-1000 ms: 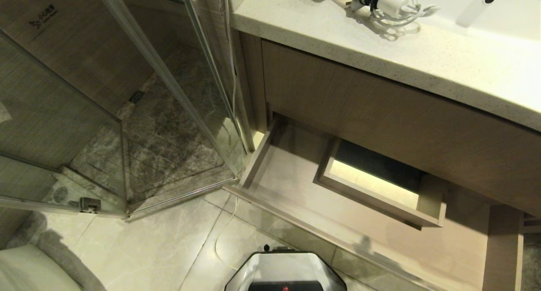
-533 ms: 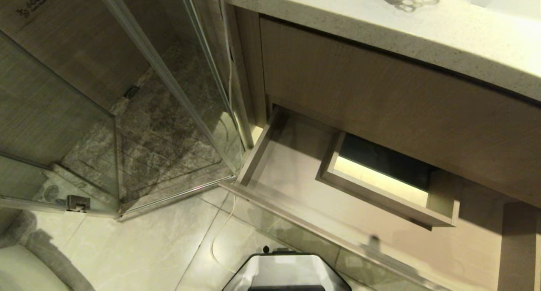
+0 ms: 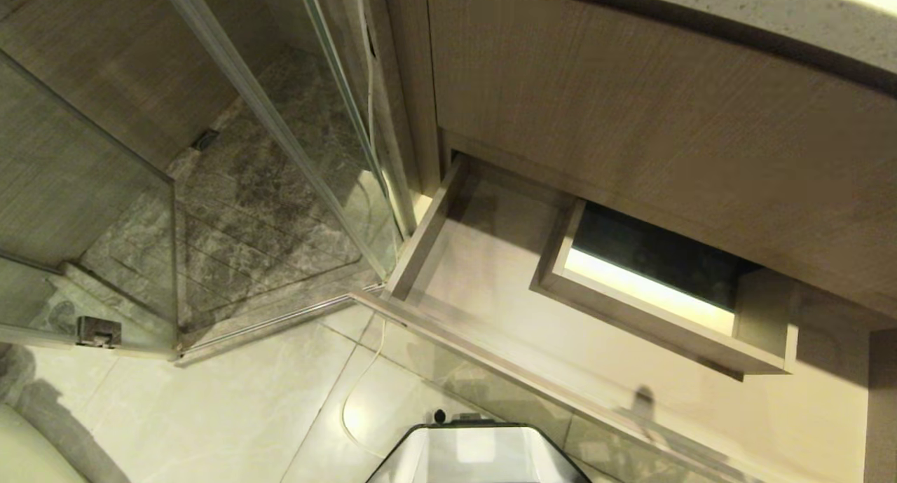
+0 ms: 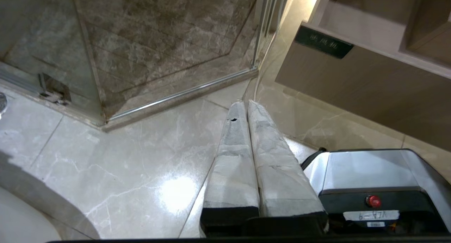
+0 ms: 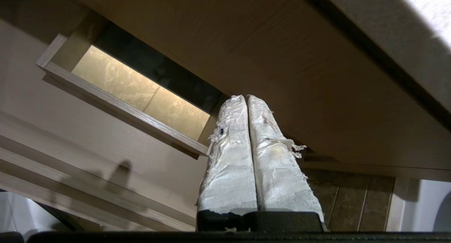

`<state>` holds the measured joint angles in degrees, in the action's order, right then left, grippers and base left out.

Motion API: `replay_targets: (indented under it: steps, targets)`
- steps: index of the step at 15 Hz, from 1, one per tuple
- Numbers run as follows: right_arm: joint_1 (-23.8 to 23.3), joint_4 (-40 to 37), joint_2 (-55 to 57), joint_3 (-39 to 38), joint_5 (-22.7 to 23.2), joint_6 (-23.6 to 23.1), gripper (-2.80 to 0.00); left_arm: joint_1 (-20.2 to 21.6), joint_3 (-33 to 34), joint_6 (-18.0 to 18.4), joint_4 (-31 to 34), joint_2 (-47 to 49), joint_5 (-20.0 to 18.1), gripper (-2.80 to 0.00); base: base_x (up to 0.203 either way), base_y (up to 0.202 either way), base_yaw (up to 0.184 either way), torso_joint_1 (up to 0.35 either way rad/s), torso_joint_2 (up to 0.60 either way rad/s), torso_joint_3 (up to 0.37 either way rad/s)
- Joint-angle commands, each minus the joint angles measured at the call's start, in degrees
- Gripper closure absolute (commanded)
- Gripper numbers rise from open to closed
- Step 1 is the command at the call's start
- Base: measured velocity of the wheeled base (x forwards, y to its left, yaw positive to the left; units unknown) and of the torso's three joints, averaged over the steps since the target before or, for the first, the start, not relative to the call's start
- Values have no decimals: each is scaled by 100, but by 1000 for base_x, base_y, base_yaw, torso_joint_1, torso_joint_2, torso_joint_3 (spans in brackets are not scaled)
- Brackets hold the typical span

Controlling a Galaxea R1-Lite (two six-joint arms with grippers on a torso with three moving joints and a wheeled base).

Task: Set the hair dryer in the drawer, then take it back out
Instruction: Close the drawer

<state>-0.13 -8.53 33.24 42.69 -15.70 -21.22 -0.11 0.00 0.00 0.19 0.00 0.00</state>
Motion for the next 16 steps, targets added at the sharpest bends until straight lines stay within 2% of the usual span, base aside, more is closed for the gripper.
replay_targets:
  steps: [1, 8, 12, 16]
  targets:
    - [-4, -8, -11, -24, -21, -13, 0, 2, 9, 0, -1, 0, 0, 0, 0, 0, 0, -300, 510, 183]
    - [-22, -26, -20, -76, -12, -13, 0, 2, 9, 0, -1, 0, 0, 0, 0, 0, 0, -241, 397, 162]
    - [-48, -122, -20, -69, -20, -22, 0, 2, 2, 0, -1, 0, 0, 0, 0, 0, 0, -20, 346, 296]
    - [-79, -259, -21, -67, -21, -27, 0, 2, 4, 0, -1, 0, 0, 0, 0, 0, 0, 98, 73, 209]
